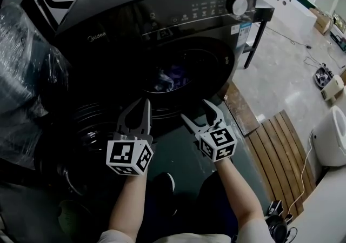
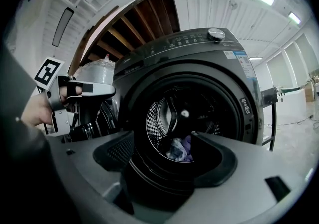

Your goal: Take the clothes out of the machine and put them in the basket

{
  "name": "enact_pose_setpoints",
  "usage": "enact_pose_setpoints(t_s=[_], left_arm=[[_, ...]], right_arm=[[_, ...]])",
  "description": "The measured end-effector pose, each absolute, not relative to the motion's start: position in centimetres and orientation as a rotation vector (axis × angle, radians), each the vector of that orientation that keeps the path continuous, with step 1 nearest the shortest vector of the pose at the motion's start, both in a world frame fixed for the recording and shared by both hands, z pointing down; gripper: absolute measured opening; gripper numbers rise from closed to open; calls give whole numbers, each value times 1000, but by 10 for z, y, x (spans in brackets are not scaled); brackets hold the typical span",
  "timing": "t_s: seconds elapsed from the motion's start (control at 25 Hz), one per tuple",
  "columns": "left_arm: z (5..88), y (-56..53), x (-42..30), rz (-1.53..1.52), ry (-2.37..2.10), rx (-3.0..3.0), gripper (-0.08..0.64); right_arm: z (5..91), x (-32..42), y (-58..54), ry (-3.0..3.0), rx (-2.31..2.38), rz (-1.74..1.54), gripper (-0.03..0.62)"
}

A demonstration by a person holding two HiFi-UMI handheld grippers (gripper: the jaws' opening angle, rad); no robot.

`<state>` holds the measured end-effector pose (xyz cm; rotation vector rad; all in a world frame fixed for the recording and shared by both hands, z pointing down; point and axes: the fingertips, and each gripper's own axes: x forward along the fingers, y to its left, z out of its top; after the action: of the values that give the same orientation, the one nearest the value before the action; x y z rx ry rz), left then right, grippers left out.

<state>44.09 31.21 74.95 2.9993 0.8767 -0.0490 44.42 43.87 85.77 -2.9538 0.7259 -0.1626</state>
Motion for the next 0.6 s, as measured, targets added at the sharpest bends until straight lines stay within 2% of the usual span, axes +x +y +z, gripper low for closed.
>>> enact_pose_setpoints(t_s=[0.4,0.6], left_arm=[[743,298,458,-122,711,2990,23],[740,292,462,-127,681,2979,23]], right_arm=[[884,485,435,668,-2973,-215,345],[893,512,431,673,-2973,-267,308]])
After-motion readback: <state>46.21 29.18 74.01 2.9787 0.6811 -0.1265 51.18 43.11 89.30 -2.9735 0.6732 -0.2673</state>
